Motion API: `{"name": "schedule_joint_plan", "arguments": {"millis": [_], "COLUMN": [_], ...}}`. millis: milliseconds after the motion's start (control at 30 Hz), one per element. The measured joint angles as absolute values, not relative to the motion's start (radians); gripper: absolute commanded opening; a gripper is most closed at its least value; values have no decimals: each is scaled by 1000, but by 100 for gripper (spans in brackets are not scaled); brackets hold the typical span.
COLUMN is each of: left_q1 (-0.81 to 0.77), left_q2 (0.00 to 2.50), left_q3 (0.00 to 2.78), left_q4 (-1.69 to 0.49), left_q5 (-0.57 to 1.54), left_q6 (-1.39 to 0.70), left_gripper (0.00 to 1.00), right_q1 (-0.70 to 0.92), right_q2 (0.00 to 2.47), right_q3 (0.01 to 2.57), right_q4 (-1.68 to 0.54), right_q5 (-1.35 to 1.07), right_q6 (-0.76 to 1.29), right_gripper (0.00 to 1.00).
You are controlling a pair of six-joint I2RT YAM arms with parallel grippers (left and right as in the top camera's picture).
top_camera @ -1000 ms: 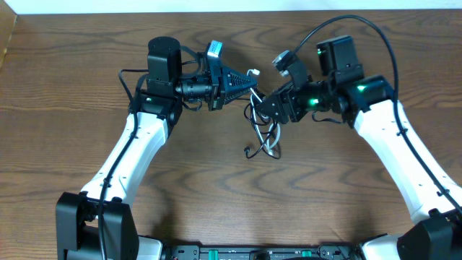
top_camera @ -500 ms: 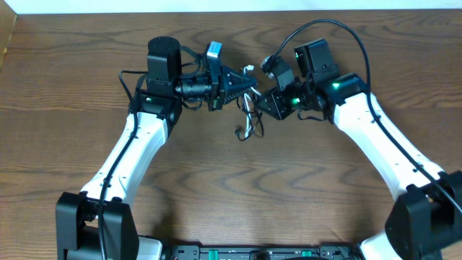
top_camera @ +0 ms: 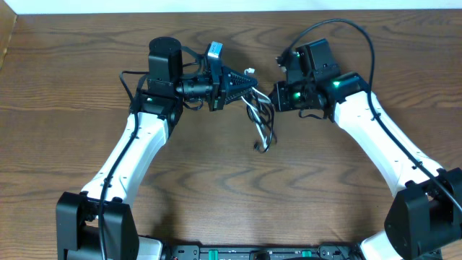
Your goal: Untangle cables
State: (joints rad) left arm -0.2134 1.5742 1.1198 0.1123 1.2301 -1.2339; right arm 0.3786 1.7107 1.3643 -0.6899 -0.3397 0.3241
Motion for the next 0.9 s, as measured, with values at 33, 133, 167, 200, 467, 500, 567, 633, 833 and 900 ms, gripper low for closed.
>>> {"name": "schedule_joint_plan", "arguments": {"millis": [33,133,167,200,467,500,567,633,833,900], "left_q1": [-214,-214,-214,-214,-214,-214,-214,-214,-214,-214], "left_q2": [1574,1574,1574,1574,1574,1574,1574,1574,1574,1574], "left_q3": [1120,1120,1120,1120,1120,1120,1120,1120,1120,1120], "left_q4": [113,113,113,113,113,112,113,113,112,112], "left_q5": [1225,1207,1204,1197,1190,1190,1190,1190,1190,1190], "left_q6": [-1234,-1234,-1234,-1234,-1234,-1234,-1234,-1234,-1234,-1234], "left_gripper": [7,7,8,7,8,7,7,7,7,8], "right_q1": [377,375,375,374,371,371,371,371,375,381], "right_q2": [1711,1711,1711,1711,1728,1739,1761,1785,1867,1900], "right_q3": [1364,1364,1364,1364,1364,1364,1364,1364,1364,1364], "right_q4": [-706,-739,-744,-746,-757,-749,-732,-710,-625,-605], "right_q5": [-331,-315,-313,-314,-397,-414,-442,-470,-554,-566], "right_q6": [342,374,382,388,416,417,418,422,440,443], "right_gripper": [34,44,47,52,56,55,52,49,32,23]}}
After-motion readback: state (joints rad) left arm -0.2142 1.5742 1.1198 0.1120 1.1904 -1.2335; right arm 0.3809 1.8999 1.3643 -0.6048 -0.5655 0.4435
